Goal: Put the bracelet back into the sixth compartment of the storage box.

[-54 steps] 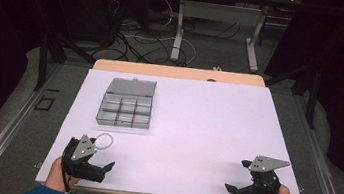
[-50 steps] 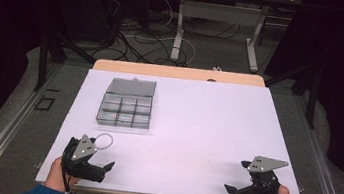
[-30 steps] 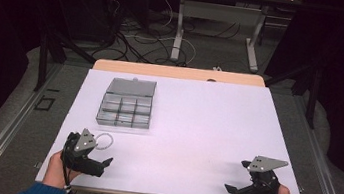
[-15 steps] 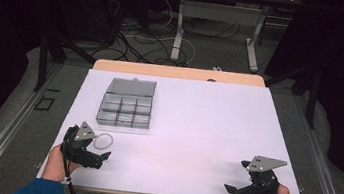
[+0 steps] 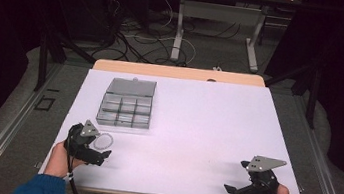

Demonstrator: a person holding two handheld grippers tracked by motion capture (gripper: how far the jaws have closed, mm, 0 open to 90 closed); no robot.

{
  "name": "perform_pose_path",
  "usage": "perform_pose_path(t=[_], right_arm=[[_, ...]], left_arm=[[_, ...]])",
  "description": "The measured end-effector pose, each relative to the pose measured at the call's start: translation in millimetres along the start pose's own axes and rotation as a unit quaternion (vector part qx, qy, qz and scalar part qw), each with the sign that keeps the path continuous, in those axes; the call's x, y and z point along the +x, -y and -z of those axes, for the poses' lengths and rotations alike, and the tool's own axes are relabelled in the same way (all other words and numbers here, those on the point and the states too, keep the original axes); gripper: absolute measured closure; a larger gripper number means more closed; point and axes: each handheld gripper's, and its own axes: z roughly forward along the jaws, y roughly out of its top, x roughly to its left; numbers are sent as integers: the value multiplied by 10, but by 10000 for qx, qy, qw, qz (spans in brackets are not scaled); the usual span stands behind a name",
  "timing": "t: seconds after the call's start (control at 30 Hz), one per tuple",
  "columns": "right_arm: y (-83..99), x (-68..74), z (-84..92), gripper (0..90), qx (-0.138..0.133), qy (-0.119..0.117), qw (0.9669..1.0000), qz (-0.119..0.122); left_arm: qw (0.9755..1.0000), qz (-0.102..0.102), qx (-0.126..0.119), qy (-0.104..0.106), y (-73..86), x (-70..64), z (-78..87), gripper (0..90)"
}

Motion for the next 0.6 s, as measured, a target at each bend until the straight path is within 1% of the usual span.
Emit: perform_pose_path(t=[0.07, 0.2, 0.23, 0.3, 0.33, 0.37, 0.4, 0.43, 0.47, 0.53, 0.57, 0.6], right_arm=[[1, 2, 2, 0, 5, -6, 10000, -5], [1, 2, 1, 0, 4, -3, 10000, -15], [-2, -1, 9, 0, 70, -32, 10000, -1], [-4, -5, 10, 0, 80, -34, 10000, 40], [-4, -5, 10, 0, 80, -34, 10000, 40], [0, -1, -1, 0, -4, -10, 10000, 18], [-1, -2, -1, 0, 0, -12, 10000, 27], [-4, -4, 7, 0, 65, -31, 10000, 29], [-4, -4, 6, 0, 56, -32, 10000, 35], [-4, -4, 6, 0, 59, -31, 10000, 33], [-4, -4, 6, 0, 62, -33, 10000, 32], [-3, 0, 6, 0, 71, -27, 10000, 7]], left_arm=[[10000, -40, 47, -7, -4, 1, -1, 65], [10000, -50, 5, -29, -3, -9, -14, 165], [10000, -63, 52, 16, -8, -6, -30, 171], [10000, -63, 38, 43, -7, -4, -44, 215], [9999, -45, 102, 40, -7, -5, -51, 215], [9999, -36, 91, 64, -6, 1, -79, 234], [9999, -2, 89, 63, -4, 3, -93, 270], [9998, 37, 151, 96, -2, 10, -99, 298], [9999, 47, 133, 82, 3, 16, -116, 312], [9998, 34, 174, 68, 5, 29, -135, 356], [9998, 56, 150, 90, 7, 30, -149, 370], [9998, 34, 181, 124, 5, 37, -156, 387]])
